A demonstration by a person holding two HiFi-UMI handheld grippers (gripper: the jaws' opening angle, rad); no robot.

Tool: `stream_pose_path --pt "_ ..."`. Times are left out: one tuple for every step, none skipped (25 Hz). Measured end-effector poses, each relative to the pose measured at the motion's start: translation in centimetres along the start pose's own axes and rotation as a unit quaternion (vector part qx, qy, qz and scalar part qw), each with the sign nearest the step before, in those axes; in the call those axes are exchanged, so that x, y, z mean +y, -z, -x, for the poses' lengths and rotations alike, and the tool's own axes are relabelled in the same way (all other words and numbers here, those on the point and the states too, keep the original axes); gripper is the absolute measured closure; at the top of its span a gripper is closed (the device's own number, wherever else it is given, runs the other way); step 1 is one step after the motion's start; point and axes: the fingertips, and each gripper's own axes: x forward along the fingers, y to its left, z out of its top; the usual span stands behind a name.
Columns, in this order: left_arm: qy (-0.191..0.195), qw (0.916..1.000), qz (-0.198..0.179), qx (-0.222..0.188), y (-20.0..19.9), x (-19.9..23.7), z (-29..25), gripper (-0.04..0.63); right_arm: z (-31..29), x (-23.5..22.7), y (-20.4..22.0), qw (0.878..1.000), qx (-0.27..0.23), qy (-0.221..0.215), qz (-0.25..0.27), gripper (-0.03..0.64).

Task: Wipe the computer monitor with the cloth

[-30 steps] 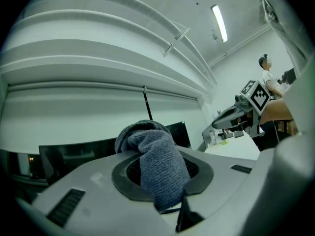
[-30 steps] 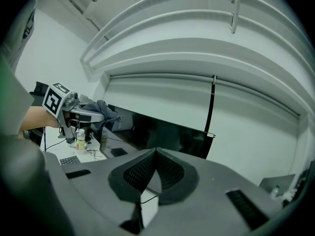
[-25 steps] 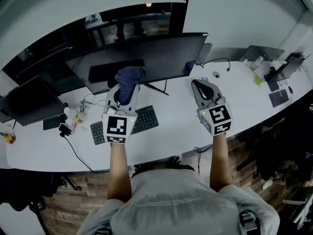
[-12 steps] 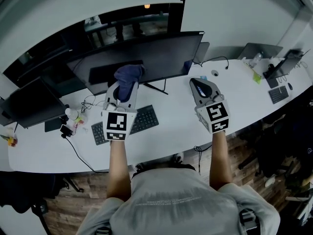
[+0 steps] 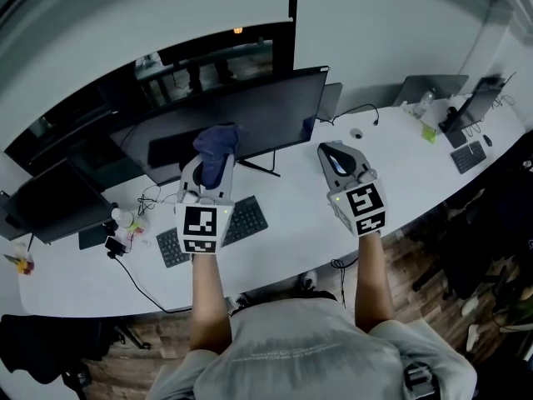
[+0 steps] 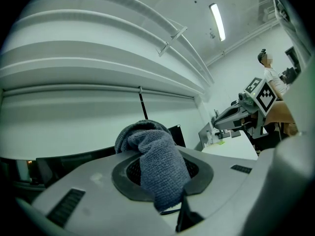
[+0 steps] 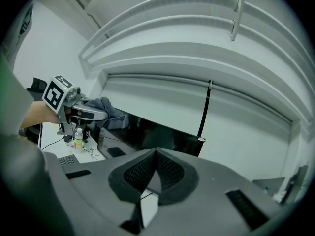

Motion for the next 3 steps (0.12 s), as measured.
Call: stream_pose_path --pt "0.001 1.0 0.0 0.002 0.04 -0.15 0.07 0.514 0.29 -0.03 0.2 1.0 0.004 0.0 -0.001 0.617" --pt "0.002 1.0 0.0 0.004 0.12 -0.32 0.14 0.514 0.56 -0.07 0.34 1.0 0.007 0.0 -0.002 0.617" --pt "0.003 1.0 0.0 0.007 0.21 -0.5 0.21 0.514 0.82 -0.11 0.44 1.0 0.01 0.001 -0.003 0.617"
